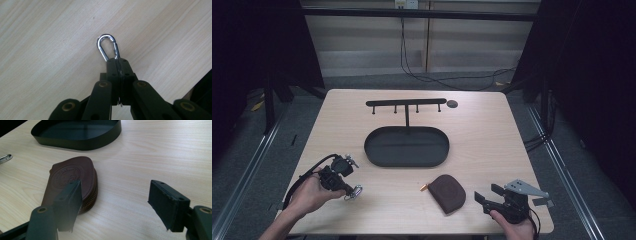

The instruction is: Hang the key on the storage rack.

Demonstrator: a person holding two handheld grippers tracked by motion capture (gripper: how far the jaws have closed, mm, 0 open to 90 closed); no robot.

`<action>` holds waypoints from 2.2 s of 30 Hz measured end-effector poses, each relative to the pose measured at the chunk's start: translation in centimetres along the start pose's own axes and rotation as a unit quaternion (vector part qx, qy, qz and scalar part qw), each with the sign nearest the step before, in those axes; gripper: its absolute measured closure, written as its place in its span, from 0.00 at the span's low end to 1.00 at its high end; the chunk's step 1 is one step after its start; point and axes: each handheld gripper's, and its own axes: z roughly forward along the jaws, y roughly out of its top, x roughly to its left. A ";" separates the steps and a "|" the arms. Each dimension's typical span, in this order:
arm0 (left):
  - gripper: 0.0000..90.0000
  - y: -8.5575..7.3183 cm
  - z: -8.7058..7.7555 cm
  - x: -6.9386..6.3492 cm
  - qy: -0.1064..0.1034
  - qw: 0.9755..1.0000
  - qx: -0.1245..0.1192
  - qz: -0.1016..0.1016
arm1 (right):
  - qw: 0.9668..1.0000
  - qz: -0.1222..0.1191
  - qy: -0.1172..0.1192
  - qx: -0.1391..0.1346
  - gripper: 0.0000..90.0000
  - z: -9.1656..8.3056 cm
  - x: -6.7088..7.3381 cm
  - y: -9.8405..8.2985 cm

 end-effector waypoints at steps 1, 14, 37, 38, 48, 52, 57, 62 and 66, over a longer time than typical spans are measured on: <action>0.99 0.0 -0.1 0.0 -0.001 1.000 0.001 -0.003 | 1.000 0.000 0.000 0.000 0.30 0.0 0.0 0.0; 0.99 0.8 -2.5 -0.1 0.007 1.000 0.018 0.009 | 1.000 0.001 -0.001 0.000 0.30 0.0 0.0 0.0; 0.99 3.7 -7.7 0.6 0.028 0.999 0.025 0.012 | 1.000 0.002 0.000 0.000 0.29 0.0 0.0 0.0; 0.99 3.9 -7.9 0.6 0.029 0.999 0.022 0.010 | 1.000 0.002 0.000 0.000 0.29 0.0 -0.1 0.0; 0.99 5.6 -10.1 0.7 0.033 0.999 0.021 0.011 | 1.000 0.001 0.002 0.005 0.29 0.2 0.0 0.0; 0.99 6.0 -11.1 0.7 0.036 0.999 0.007 0.011 | 1.000 0.000 0.004 0.006 0.29 0.2 0.0 0.0; 0.99 6.5 -12.0 0.7 0.043 0.999 0.009 0.006 | 1.000 -0.003 0.006 0.009 0.25 0.3 0.1 0.0; 0.99 7.3 -12.5 0.7 0.036 0.999 0.012 0.009 | 1.000 -0.010 0.007 0.005 0.23 0.2 0.2 0.1; 0.99 7.9 -13.1 0.9 0.030 0.999 0.010 0.010 | 1.000 -0.010 0.007 0.004 0.22 0.1 0.2 0.1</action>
